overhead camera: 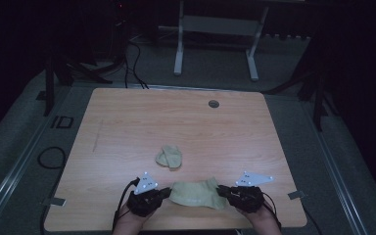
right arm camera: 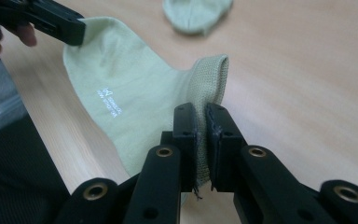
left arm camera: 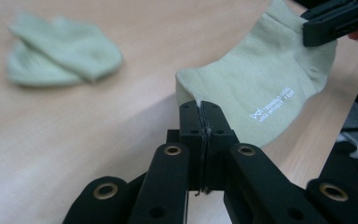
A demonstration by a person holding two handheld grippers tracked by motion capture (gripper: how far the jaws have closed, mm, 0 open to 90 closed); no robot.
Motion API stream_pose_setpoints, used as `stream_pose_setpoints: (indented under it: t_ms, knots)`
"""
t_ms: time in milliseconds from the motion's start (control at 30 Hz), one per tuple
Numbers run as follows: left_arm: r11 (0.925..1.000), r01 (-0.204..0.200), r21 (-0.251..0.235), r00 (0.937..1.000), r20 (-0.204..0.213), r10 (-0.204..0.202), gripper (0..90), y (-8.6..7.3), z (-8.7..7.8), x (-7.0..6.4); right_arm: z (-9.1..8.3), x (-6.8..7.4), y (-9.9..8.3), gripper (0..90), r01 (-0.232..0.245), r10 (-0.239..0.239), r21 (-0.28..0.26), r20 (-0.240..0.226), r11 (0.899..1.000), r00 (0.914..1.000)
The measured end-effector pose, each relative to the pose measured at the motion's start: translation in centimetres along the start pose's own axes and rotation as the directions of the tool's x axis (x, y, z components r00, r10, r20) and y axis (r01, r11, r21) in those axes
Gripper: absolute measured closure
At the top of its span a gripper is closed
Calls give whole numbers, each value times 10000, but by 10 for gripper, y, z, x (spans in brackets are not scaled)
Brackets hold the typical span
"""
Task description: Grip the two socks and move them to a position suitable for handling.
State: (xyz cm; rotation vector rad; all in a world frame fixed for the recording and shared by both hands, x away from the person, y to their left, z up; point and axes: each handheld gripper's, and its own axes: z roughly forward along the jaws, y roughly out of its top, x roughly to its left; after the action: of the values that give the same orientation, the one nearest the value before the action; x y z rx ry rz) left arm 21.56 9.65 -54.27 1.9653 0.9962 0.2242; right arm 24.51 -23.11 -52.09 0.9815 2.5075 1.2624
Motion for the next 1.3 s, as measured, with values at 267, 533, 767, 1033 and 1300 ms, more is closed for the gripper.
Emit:
stream_pose_setpoints:
  t_ms: [267, 533, 767, 1033, 1300]
  knots:
    - [9969, 99, 783, 9999, 102, -107, 756, -16, 14, -2, 21, -7, -20, 788, -236, 214, 914, 242, 9955, 9995]
    - [9998, 179, 6, 9994, -307, -179, 589, -7, 0, 3, 5, -10, -9, 564, -304, 278, 470, 542, 9984, 9981]
    - [9999, -135, 66, 9999, 87, 134, 837, 2, 4, -10, 13, 5, -6, 849, 663, -702, 515, 784, 9965, 9944]
    - [9941, -48, 1085, 10000, -24, 51, 869, -10, 27, -4, 31, 6, -17, 826, 1116, -1236, 1294, 889, 9853, 9883]
    - [9928, -720, 962, 9969, 383, 686, 608, -14, 32, -2, 28, 8, -29, 656, 1287, -1397, 1415, 704, 9815, 9877]
